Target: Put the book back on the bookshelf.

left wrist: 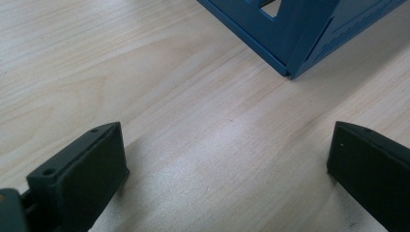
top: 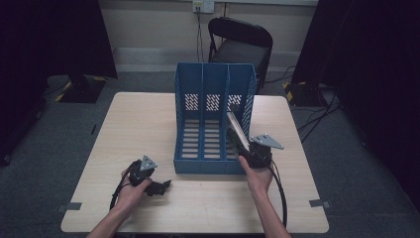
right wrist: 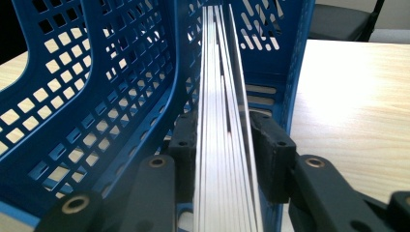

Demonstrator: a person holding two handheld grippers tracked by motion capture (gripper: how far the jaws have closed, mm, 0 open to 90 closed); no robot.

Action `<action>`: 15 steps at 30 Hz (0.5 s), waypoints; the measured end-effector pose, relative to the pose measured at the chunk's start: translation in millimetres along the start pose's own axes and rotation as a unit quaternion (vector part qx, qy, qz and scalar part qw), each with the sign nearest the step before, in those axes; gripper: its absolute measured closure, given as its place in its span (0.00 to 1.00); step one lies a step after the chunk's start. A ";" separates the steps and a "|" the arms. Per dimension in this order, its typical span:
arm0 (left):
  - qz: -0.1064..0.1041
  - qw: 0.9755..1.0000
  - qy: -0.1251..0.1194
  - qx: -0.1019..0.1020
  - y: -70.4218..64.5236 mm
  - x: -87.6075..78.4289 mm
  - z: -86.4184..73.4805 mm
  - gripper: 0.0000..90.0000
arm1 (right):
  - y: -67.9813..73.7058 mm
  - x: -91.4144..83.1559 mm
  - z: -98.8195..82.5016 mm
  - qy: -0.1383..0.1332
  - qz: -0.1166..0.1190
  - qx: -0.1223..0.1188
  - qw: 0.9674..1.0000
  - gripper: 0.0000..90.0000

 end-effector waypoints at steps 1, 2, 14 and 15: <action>0.000 1.000 0.000 0.000 0.0 0.1 0.1 0.00 | 0.3 0.8 0.3 0.000 -0.004 -0.002 1.000 0.74; -0.001 1.000 0.000 0.000 0.1 0.2 0.2 0.00 | 0.1 2.3 0.9 -0.003 -0.005 -0.002 1.000 0.75; -0.001 1.000 0.000 0.001 0.1 0.3 0.3 0.00 | -0.3 12.9 -2.5 0.014 -0.016 0.008 1.000 0.81; -0.001 1.000 0.000 0.001 0.2 0.2 0.3 0.00 | 0.2 12.7 -2.5 0.016 -0.024 0.000 1.000 0.83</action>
Point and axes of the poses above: each handheld gripper's, and its own axes: x roughly forward along the jaws, z roughly out of its top, y roughly to its left, the point moved 2 cm from there along x, roughly forward along the jaws, and after that the axes turned 11 degrees about -x, right-handed, at the moved point
